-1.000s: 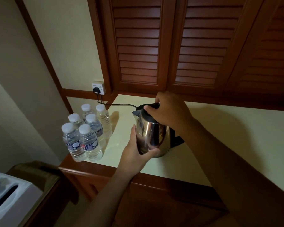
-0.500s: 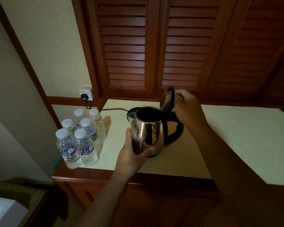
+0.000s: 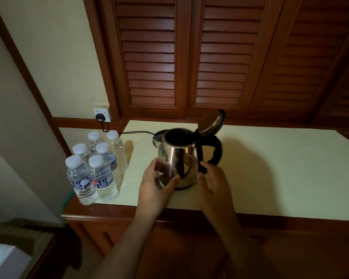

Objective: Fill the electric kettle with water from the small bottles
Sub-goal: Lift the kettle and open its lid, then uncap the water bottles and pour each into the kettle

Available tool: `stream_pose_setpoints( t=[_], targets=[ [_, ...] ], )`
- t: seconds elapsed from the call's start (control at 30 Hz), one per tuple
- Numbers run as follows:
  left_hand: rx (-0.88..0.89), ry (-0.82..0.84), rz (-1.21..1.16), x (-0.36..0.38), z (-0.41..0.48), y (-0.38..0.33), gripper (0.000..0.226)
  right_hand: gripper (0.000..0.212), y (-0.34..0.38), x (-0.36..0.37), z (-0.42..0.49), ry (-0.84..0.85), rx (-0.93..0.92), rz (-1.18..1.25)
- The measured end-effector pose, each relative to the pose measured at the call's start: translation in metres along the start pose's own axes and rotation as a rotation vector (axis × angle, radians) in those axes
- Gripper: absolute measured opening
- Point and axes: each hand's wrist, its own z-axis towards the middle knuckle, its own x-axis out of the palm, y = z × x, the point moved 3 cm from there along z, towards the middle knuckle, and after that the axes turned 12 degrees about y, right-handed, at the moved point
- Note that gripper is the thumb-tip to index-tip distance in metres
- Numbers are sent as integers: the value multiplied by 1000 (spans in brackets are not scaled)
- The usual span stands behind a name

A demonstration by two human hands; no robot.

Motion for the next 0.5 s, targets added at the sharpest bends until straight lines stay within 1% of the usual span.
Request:
stream_pose_setpoints(
  t=[0.07, 0.13, 0.2, 0.27, 0.33, 0.37, 0.43, 0.5],
  targets=[
    [8, 2, -5, 0, 1, -1, 48, 35, -5, 10, -2, 86, -8, -4],
    [16, 17, -10, 0, 2, -5, 42, 40, -13, 16, 0, 133, -20, 21],
    [18, 45, -11, -1, 3, -9, 44, 52, -21, 20, 2, 194, -17, 48],
    [5, 59, -1, -1, 4, -11, 48, 56, -23, 21, 3, 226, -12, 48],
    [-11, 64, -5, -2, 0, -13, 46, 54, -18, 18, 0, 183, -39, 16],
    [-14, 61, -20, -3, -5, -15, 50, 50, -14, 17, -3, 139, -68, -8],
    [-27, 13, -99, -8, -21, -16, 59, 45, 0, 17, -9, 64, -141, -44],
    [-22, -53, -145, -20, -44, -17, 58, 40, 21, 25, -14, 71, -225, -36]
  ],
)
